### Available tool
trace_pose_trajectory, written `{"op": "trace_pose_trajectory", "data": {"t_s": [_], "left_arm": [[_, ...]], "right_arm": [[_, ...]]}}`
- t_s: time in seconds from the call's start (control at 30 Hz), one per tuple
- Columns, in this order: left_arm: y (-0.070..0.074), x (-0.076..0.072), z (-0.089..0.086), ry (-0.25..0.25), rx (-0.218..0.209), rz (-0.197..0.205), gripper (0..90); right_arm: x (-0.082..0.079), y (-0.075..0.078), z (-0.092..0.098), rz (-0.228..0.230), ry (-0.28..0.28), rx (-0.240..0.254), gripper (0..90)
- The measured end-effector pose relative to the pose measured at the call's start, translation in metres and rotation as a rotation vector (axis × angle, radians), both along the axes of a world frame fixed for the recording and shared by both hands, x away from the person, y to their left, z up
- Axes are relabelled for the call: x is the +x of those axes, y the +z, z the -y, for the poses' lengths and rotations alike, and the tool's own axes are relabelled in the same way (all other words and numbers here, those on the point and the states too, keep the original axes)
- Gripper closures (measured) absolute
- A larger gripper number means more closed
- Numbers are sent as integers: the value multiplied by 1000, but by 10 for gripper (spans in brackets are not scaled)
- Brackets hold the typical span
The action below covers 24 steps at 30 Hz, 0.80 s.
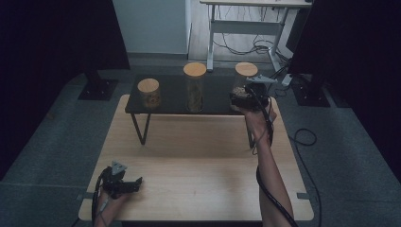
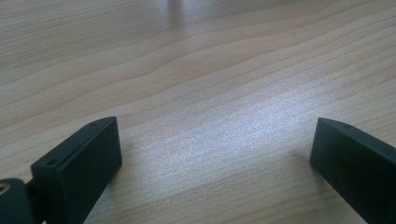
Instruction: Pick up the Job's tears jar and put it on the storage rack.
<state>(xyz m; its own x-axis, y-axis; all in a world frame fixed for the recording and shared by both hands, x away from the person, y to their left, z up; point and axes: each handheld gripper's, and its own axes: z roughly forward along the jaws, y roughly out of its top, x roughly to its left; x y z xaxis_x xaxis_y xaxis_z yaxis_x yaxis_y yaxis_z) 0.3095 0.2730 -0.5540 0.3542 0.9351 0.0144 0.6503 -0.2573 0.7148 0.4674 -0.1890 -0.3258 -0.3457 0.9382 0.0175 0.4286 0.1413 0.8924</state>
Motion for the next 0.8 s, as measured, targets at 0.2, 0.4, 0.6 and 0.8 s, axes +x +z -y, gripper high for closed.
{"op": "trace_pose_trajectory", "data": {"t_s": [0.2,0.4,0.6,0.8], "left_arm": [[0,0,0,0,0,1,17],[0,0,0,0,-1,2,17],[0,0,0,0,0,1,17],[0,0,0,0,0,1,17]], "right_arm": [[0,0,0,7,6,-4,199],[2,-4,3,-6,33,5,76],[1,-7,7,-8,19,11,18],[-5,-6,9,11,19,2,15]]}}
